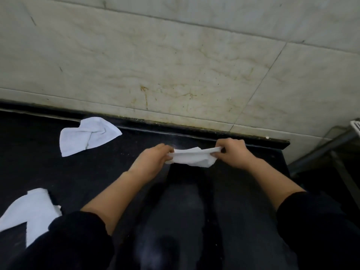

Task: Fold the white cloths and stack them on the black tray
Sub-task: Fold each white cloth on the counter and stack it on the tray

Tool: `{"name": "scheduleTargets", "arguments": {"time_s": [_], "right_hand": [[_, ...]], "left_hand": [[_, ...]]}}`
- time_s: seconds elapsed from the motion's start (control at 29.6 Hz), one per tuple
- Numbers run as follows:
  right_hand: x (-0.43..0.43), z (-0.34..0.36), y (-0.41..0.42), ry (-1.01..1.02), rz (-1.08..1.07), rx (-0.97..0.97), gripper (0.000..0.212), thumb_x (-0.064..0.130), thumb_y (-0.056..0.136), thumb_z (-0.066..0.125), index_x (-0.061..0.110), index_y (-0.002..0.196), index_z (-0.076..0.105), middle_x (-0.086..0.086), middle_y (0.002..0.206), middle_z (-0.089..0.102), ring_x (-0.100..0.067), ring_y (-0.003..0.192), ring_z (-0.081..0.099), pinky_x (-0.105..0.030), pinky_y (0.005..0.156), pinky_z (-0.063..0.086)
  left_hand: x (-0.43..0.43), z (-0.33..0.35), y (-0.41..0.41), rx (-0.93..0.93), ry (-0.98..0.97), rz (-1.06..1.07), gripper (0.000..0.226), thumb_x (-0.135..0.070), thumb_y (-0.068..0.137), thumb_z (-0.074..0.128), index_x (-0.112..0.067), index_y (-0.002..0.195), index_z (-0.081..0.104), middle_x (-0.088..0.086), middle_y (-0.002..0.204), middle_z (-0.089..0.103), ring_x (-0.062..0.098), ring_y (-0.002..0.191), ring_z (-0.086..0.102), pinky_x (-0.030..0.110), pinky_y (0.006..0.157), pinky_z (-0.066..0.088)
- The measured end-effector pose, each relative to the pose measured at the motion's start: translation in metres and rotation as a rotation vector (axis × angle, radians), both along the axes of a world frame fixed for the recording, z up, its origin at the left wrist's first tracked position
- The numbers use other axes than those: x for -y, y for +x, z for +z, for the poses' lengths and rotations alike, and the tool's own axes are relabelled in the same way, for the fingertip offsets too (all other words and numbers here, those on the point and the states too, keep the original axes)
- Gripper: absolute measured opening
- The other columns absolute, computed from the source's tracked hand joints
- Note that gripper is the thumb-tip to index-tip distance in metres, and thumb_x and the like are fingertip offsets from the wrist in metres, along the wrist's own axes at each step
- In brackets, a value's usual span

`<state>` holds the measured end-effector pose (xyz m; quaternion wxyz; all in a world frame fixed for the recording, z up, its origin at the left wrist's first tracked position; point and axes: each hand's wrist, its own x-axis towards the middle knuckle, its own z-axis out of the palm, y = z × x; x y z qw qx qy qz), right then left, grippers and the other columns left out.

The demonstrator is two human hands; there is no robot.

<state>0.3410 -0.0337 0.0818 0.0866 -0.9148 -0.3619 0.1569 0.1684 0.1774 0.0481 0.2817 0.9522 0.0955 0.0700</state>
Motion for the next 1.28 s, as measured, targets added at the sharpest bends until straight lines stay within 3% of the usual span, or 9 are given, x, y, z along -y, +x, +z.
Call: {"name": "scheduleTargets", "arguments": {"time_s": [0.14,0.2,0.41,0.54,0.68,0.88,1.01,1.15,1.28], "right_hand": [[0.001,0.03,0.004,0.158,-0.093,-0.136,0.017,0.025,0.086,0.071,0.016,0.072,0.064,0.005,0.065,0.057,-0.015,0.065,0.052,-0.028,0.056,0.036],[-0.001,0.038,0.003,0.264,-0.151,-0.154,0.015,0.02,0.085,0.071,0.012,0.073,0.068,0.002,0.062,0.057,-0.013,0.061,0.05,-0.026,0.052,0.034],[-0.004,0.049,-0.002,0.459,-0.191,-0.207,0.014,0.018,0.084,0.073,0.019,0.071,0.07,0.005,0.058,0.055,-0.009,0.057,0.045,-0.026,0.054,0.035],[0.004,0.052,-0.008,0.546,-0.212,-0.368,0.007,0.016,0.077,0.08,0.01,0.079,0.076,-0.003,0.067,0.067,-0.009,0.063,0.055,-0.023,0.064,0.042],[0.027,0.048,-0.021,0.415,-0.198,-0.62,0.007,0.012,0.075,0.081,0.011,0.081,0.078,0.005,0.066,0.071,-0.002,0.062,0.063,-0.012,0.06,0.049],[0.061,-0.009,-0.048,0.133,-0.233,-0.815,0.015,0.011,0.075,0.08,0.007,0.089,0.079,-0.01,0.089,0.075,-0.014,0.081,0.068,-0.03,0.082,0.057],[0.08,-0.043,-0.075,-0.055,-0.223,-0.943,0.018,0.018,0.08,0.077,0.011,0.097,0.078,-0.007,0.1,0.075,-0.012,0.09,0.069,-0.025,0.082,0.056],[0.084,-0.064,-0.091,-0.107,-0.27,-0.96,0.024,0.018,0.082,0.075,0.008,0.104,0.075,-0.007,0.1,0.075,-0.011,0.088,0.069,-0.023,0.078,0.056],[0.075,-0.074,-0.09,0.002,-0.322,-0.883,0.019,0.023,0.078,0.08,0.007,0.086,0.074,-0.005,0.083,0.073,-0.009,0.076,0.067,-0.019,0.066,0.053]], "left_hand": [[-0.017,0.029,-0.003,0.079,0.029,0.059,0.017,-0.014,0.094,0.057,-0.01,0.105,0.069,0.008,0.099,0.063,0.029,0.092,0.062,0.036,0.082,0.047],[-0.022,0.045,-0.005,0.119,-0.013,0.174,0.016,-0.017,0.093,0.059,-0.01,0.099,0.071,0.007,0.096,0.065,0.025,0.091,0.061,0.033,0.08,0.045],[-0.026,0.066,-0.014,0.209,-0.158,0.404,0.011,-0.017,0.089,0.065,-0.011,0.091,0.074,0.001,0.085,0.071,0.012,0.077,0.058,0.021,0.066,0.037],[-0.026,0.067,-0.033,0.195,-0.415,0.402,0.004,-0.019,0.085,0.072,-0.016,0.083,0.072,-0.008,0.075,0.068,0.007,0.071,0.061,0.021,0.069,0.045],[-0.024,0.054,-0.063,0.028,-0.551,0.293,0.008,-0.025,0.078,0.079,-0.018,0.08,0.075,-0.001,0.065,0.065,0.007,0.067,0.056,0.024,0.072,0.043],[-0.005,0.015,-0.104,-0.281,-0.765,0.18,0.051,-0.052,0.047,0.087,-0.012,0.078,0.078,0.01,0.061,0.062,0.015,0.06,0.054,0.025,0.062,0.045],[0.015,-0.02,-0.124,-0.502,-0.813,0.208,0.02,-0.019,0.07,0.084,-0.006,0.083,0.077,0.006,0.068,0.068,0.011,0.064,0.065,0.025,0.067,0.056],[0.024,-0.046,-0.136,-0.61,-0.854,0.252,0.018,-0.016,0.073,0.083,-0.006,0.086,0.075,0.01,0.075,0.07,0.017,0.071,0.067,0.027,0.07,0.057],[0.02,-0.056,-0.135,-0.603,-0.874,0.286,0.013,-0.012,0.076,0.08,-0.009,0.088,0.076,0.01,0.079,0.072,0.016,0.076,0.068,0.029,0.072,0.057]]}}
